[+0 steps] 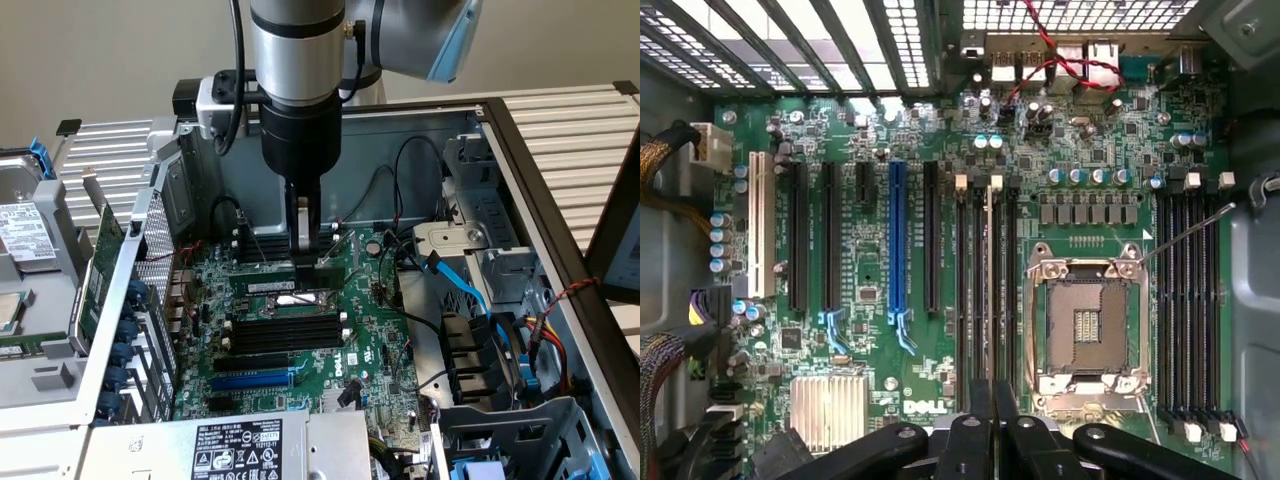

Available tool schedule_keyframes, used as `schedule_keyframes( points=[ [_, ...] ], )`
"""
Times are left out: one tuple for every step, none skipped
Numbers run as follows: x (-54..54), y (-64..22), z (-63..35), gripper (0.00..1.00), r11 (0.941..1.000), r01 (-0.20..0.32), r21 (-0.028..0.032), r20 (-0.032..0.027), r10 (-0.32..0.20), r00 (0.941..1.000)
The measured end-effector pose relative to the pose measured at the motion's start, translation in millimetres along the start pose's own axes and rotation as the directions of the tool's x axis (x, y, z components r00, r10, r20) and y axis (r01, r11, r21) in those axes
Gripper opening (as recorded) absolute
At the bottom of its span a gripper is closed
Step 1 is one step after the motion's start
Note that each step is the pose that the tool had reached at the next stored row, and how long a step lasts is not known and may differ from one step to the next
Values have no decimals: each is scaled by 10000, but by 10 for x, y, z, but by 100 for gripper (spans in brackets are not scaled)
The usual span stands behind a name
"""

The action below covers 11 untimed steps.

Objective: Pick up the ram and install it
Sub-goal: 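Insert the ram into the slot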

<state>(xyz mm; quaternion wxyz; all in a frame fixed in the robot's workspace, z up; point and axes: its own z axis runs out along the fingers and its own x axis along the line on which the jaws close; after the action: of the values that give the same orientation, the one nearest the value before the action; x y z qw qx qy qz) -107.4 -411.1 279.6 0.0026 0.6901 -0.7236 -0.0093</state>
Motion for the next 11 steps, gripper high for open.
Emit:
schedule_keyframes(
  points=[
    [7, 0, 5, 13, 10000, 16, 1, -1, -16, 10000],
    [12, 1, 8, 13, 10000, 27, 2, -2, -27, 10000],
    [13, 1, 10, 13, 10000, 27, 2, -3, -27, 10000],
    [15, 2, 11, 13, 10000, 28, 2, -9, -28, 10000],
    [15, 1, 13, 13, 10000, 32, 1, -28, -32, 10000],
    [16, 2, 21, 13, 10000, 34, 2, -45, -34, 10000],
    [16, 2, 33, 13, 10000, 36, 3, -58, -36, 10000],
    [16, 3, 45, 13, 10000, 38, 5, -69, -38, 10000],
    [16, 3, 53, 13, 10000, 39, 5, -78, -39, 10000],
    [16, 3, 58, 13, 10000, 39, 5, -86, -39, 10000],
    [16, 3, 59, 13, 10000, 39, 5, -97, -39, 9999]
  ],
)
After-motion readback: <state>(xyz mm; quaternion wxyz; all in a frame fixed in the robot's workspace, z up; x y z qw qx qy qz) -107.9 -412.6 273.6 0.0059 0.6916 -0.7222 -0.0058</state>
